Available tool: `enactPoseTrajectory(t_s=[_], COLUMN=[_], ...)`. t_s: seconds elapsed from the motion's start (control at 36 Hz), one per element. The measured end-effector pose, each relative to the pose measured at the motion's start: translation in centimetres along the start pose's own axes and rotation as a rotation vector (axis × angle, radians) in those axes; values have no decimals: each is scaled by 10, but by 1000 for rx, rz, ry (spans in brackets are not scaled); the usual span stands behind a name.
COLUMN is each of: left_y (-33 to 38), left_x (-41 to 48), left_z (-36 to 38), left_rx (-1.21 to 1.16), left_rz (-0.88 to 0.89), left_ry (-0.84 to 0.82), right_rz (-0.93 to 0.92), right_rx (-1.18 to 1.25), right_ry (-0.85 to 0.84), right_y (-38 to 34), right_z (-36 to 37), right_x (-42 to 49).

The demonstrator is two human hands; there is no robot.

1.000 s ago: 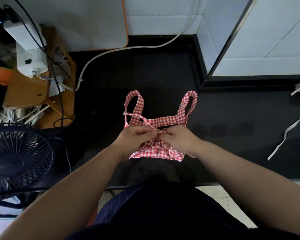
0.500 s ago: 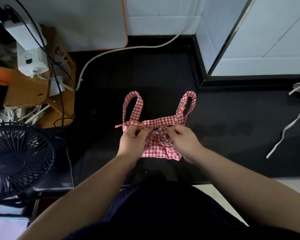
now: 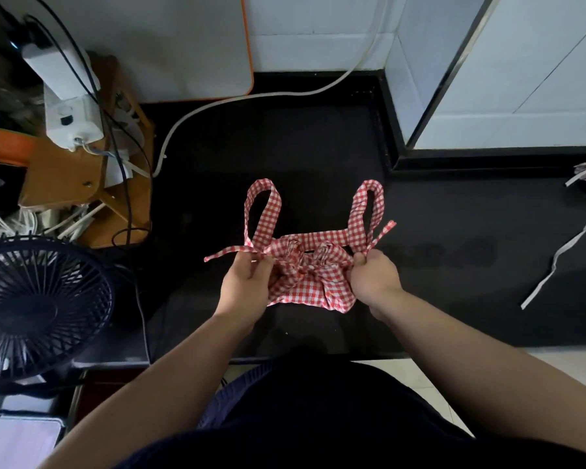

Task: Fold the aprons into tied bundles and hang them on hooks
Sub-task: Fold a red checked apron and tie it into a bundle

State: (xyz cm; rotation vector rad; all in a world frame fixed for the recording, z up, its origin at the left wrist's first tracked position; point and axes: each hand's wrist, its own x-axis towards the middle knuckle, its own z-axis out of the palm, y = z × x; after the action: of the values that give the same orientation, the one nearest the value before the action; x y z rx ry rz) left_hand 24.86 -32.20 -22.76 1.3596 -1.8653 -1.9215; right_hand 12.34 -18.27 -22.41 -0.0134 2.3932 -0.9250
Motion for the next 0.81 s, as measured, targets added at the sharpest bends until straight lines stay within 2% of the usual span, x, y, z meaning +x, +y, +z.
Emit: enactPoseTrajectory(t_s=[0.06,0.14,0.25,0.36,0.5,0.69,0.81], left_y=[3,16,25,20,20,19,22], left_x=[-2,0,4,2,1,1,-1], left_z=[-1,-3,-1,2,4,6,8], left_rx=[38,216,431,275,160,222,274], left_rz=[23,119,208,152,110,178,140], left_ry=[-20,-90,-154,-92,-85,-109,-139], right_rz=[5,-9,-123,-24,29,-15,-40], right_rx=[6,79,27,205,245,212,168], right_ry=[-50,-166,-255,-265,-251,-212,-215], right_y=[-3,-10,-15,-13,-17,-11,-9], right_z=[-2,-9,-16,-10,-5,1,2], right_x=[0,-1,-11,-16,-15,-13,-15])
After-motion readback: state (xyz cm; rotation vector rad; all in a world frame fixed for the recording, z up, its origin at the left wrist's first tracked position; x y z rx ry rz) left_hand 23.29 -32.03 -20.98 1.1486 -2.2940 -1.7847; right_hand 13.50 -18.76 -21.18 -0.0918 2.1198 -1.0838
